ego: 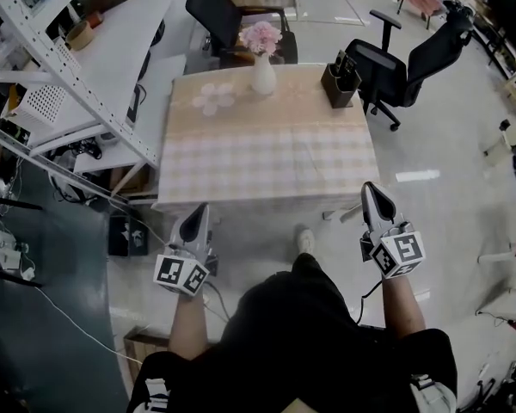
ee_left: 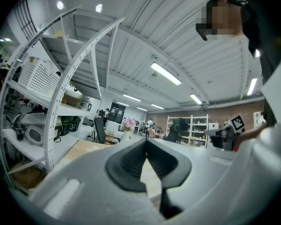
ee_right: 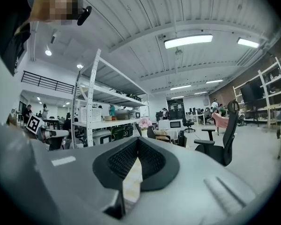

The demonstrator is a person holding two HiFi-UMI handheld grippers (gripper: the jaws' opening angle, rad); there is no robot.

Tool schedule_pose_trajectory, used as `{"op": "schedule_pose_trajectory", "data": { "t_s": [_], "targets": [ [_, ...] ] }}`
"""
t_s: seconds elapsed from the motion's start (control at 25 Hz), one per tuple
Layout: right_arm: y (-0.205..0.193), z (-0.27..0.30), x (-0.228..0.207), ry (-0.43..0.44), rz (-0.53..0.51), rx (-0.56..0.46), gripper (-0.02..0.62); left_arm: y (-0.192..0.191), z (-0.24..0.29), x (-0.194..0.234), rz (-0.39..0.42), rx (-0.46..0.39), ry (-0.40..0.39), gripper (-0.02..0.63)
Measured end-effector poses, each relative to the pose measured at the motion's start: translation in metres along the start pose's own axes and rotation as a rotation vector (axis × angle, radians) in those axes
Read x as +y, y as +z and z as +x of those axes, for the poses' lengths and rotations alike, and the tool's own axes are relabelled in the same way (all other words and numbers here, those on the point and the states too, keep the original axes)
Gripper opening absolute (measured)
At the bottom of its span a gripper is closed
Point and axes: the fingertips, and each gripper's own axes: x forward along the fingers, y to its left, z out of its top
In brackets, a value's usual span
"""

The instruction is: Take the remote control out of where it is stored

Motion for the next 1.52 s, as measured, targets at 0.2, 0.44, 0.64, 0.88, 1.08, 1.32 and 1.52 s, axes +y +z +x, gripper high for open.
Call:
{"op": "schedule_pose_trajectory", "data": {
  "t_s": [0.2, 0.44, 0.64, 0.88, 1.08, 1.32, 1.52],
  "targets": [
    [0.007, 0.026, -0.032, 0.020, 0.020, -0.011, 0.005, -0.003, 0.036, 0.002, -0.016, -0.014, 0.024, 0.003],
    [0.016, 0.060, -0.077, 0.027, 0.018, -0.026, 0.005, -0.001, 0.089, -0.001, -0.010, -0.008, 0.017, 0.003],
    [0.022, 0.085, -0.113, 0.040, 0.021, -0.038, 0.005, 0.009, 0.140, -0.012, 0.013, -0.017, -0.006, 0.003],
    [0.024, 0.113, -0.153, 0.069, 0.040, -0.030, 0.005, 0.011, 0.193, -0.027, 0.030, -0.006, -0.013, 0.003],
    [0.029, 0.125, -0.187, 0.099, 0.032, -0.019, 0.005, 0.008, 0.233, -0.037, 0.019, -0.016, 0.002, 0.003],
    [0.033, 0.120, -0.232, 0.063, 0.042, -0.031, 0.005, 0.011, 0.282, -0.062, 0.039, -0.025, -0.059, 0.003],
    [0.026, 0.113, -0.251, 0.025, 0.050, -0.024, 0.005, 0.019, 0.321, -0.077, 0.079, -0.025, -0.155, 0.003]
  ]
}}
